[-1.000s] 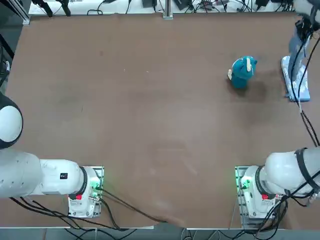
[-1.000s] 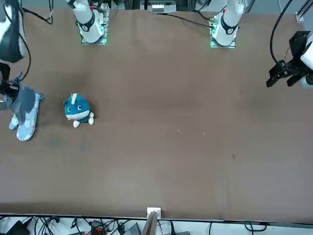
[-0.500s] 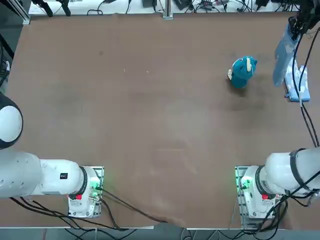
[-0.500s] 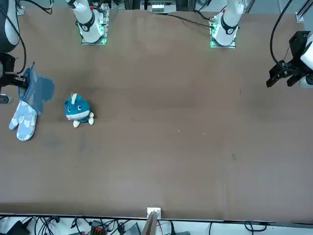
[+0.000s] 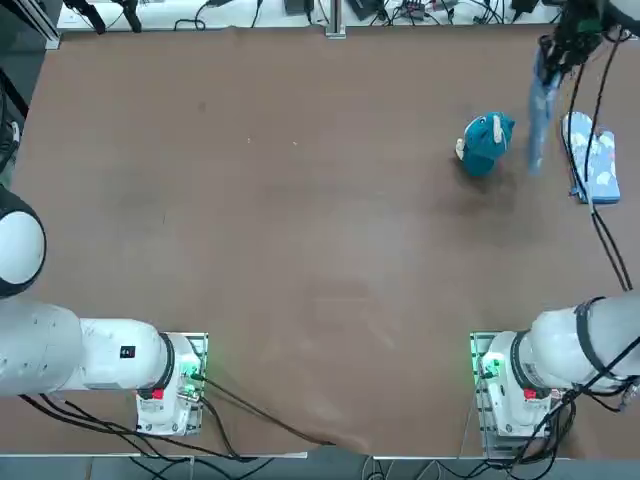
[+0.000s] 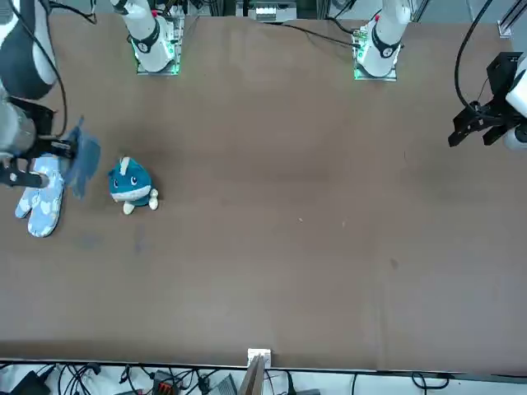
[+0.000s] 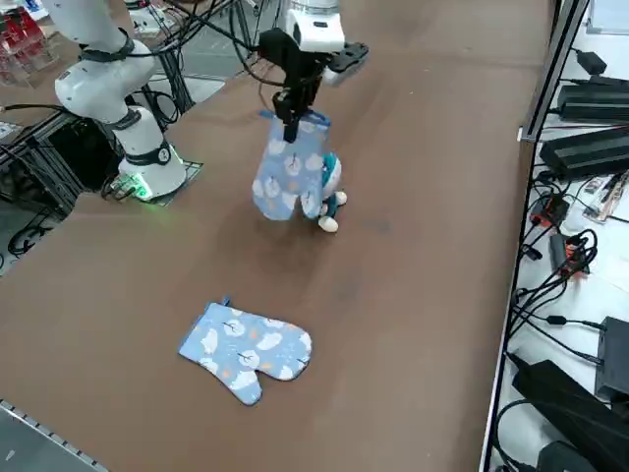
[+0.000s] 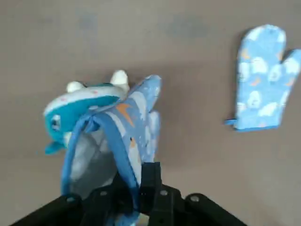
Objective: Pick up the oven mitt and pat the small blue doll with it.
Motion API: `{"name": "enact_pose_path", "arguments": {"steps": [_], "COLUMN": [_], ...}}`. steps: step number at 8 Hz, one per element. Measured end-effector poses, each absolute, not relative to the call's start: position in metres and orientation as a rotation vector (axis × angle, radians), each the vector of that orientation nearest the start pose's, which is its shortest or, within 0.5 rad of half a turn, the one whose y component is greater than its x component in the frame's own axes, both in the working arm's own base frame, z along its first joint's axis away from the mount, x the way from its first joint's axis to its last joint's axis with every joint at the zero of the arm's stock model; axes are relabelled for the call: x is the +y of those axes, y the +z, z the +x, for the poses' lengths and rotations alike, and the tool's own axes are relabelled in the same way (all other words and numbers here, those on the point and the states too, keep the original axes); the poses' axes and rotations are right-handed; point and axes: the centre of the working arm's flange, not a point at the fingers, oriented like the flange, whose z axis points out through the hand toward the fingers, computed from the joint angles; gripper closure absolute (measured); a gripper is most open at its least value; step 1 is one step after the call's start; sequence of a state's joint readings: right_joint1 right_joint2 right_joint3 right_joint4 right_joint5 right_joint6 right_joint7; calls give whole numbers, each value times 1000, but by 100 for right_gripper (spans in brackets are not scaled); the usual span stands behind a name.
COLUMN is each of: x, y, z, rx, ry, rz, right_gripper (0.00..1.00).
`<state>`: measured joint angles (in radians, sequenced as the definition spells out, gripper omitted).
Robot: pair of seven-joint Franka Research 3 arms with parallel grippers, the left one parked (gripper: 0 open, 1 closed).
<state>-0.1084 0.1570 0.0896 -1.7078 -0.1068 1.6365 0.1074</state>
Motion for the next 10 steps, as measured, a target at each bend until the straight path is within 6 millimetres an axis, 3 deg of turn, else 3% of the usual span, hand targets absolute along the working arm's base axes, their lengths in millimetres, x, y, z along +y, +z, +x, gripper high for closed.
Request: {"name": "enact_pose_path", "arguments": {"steps": [2, 4, 7, 10], "x": [-26, -49, -61, -61], "y": [476, 481, 483, 461], "z": [610, 625, 620, 610], "rx": [234, 277, 310, 357], "ry": [256, 179, 250, 477], "rz": [-3198, -3235, -3284, -3264], "right_gripper": [95, 95, 95, 95]}}
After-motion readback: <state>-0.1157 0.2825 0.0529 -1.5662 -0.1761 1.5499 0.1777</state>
